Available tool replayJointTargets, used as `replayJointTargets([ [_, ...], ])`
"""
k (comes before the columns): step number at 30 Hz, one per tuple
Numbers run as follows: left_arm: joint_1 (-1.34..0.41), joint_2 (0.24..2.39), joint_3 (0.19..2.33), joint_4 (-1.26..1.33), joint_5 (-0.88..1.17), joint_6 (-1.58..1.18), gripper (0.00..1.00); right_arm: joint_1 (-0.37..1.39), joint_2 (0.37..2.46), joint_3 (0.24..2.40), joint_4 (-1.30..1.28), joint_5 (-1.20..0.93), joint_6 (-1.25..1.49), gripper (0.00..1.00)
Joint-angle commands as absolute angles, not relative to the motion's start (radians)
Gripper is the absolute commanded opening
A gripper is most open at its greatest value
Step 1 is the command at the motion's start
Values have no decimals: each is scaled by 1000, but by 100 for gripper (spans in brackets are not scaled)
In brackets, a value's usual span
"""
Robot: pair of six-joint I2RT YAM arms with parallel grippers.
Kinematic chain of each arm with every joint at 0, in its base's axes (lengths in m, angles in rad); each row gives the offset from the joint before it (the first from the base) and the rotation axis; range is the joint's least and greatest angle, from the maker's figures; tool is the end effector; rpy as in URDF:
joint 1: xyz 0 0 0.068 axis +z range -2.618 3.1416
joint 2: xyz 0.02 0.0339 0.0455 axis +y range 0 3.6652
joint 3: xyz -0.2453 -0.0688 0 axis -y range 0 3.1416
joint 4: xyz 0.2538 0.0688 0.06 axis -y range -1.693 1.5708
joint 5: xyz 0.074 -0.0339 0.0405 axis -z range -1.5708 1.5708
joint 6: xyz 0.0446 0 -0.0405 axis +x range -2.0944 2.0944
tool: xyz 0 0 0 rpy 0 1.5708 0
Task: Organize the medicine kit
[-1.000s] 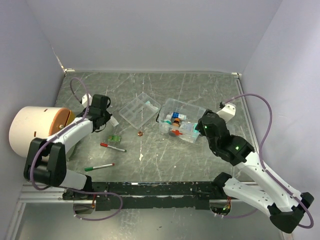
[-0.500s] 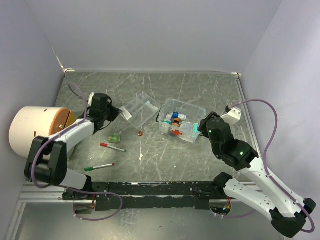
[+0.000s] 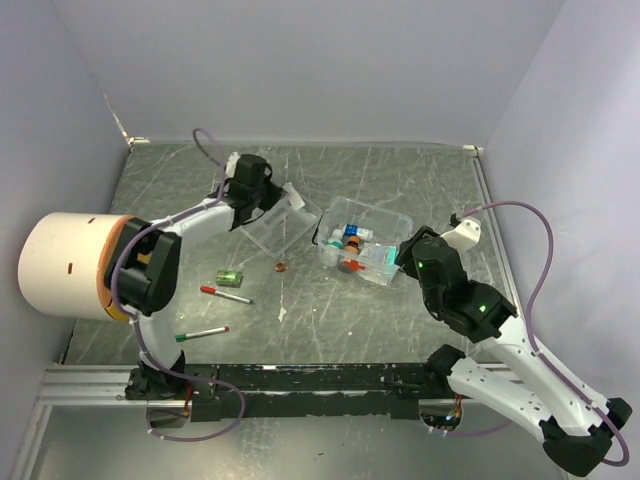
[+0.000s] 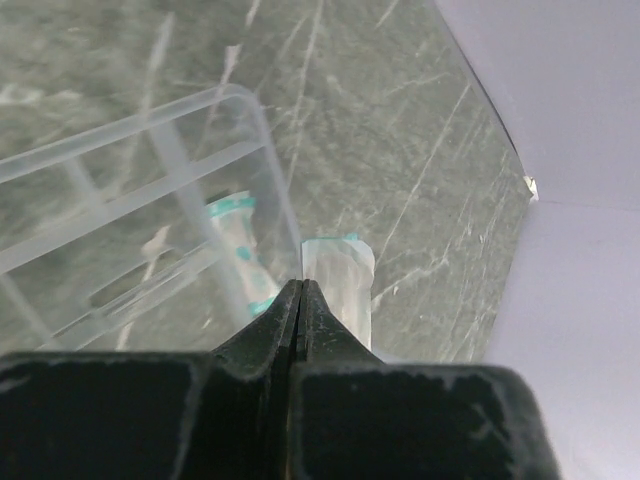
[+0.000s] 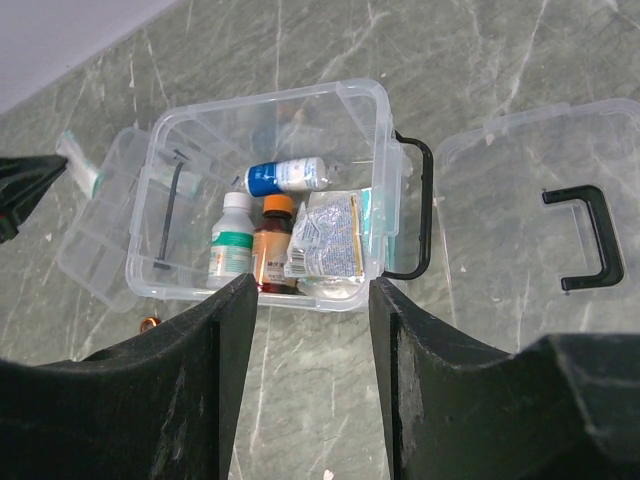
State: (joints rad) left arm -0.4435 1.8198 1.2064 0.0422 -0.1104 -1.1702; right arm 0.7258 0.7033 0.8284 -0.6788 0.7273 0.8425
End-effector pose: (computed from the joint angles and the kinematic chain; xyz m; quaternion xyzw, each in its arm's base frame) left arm 0.3833 -0.1767 0.1902 -0.3362 0.8097 -0.3120 0.3660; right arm 0.1457 0.0897 0.3069 0.2205 0.8048 0.1014 0.5416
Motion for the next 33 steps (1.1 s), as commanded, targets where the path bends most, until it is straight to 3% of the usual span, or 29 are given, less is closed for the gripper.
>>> replayJointTargets([
  [1,-496,1907,1358,-54,-252,-1092,7,727,694,823,-661,740,863,49],
  [23,-545,2149,1562,-159,-365,-1165,7,727,722,822,-660,728,864,48],
  [33,-554,2103,1521,-193,-383,-1208,15,727,718,811,-660,723,873,48],
])
